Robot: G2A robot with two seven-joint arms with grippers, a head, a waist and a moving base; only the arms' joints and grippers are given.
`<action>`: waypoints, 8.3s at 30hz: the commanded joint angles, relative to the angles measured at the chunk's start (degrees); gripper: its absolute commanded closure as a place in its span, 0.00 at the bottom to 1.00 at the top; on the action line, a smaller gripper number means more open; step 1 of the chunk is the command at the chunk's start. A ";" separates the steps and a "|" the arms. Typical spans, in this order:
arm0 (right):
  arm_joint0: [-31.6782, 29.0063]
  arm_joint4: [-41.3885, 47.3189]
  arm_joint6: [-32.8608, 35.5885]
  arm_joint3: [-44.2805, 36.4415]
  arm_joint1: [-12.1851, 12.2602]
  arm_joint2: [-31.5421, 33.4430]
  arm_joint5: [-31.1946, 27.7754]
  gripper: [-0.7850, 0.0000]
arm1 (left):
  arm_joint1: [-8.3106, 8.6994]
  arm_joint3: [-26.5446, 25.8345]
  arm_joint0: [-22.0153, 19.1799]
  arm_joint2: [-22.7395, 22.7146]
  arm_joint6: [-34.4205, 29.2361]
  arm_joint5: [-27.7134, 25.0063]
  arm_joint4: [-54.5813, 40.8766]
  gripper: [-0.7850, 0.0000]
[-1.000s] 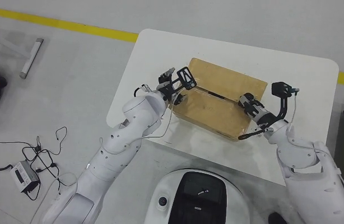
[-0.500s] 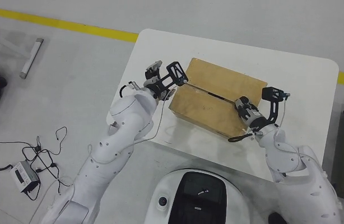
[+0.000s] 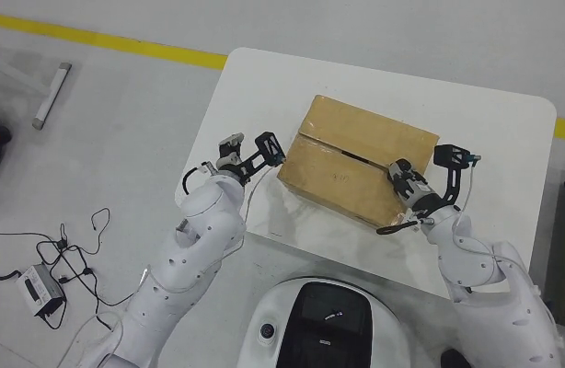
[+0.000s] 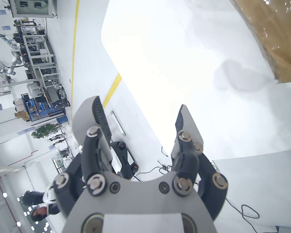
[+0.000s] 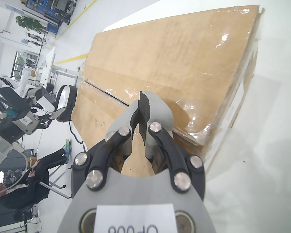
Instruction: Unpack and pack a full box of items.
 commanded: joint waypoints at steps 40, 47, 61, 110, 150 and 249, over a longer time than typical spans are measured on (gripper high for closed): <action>-0.03 -8.07 9.54 0.18 1.07 7.09 -5.93 1.00 | -1.10 -4.63 0.96 2.75 14.69 -13.91 -20.25 0.56; -0.16 -7.60 8.82 0.49 1.06 7.59 -7.30 1.00 | -1.02 -0.08 -0.57 2.00 10.53 -7.18 -11.52 0.00; 1.15 -7.86 9.13 1.20 0.94 7.32 -7.27 1.00 | -3.02 12.49 -7.39 8.89 21.16 0.36 -10.72 0.00; 4.54 -7.63 8.77 4.37 -0.24 2.05 -7.38 1.00 | -4.46 7.91 -8.21 5.60 25.21 7.80 -5.99 0.00; 3.46 -8.23 8.76 3.86 -0.62 1.88 -7.44 1.00 | -3.08 -1.25 3.27 -0.51 23.59 0.75 1.53 0.00; 2.47 -9.54 9.28 2.57 -1.44 1.30 -7.72 1.00 | -8.56 7.68 -8.25 -2.13 8.18 4.22 -48.62 0.57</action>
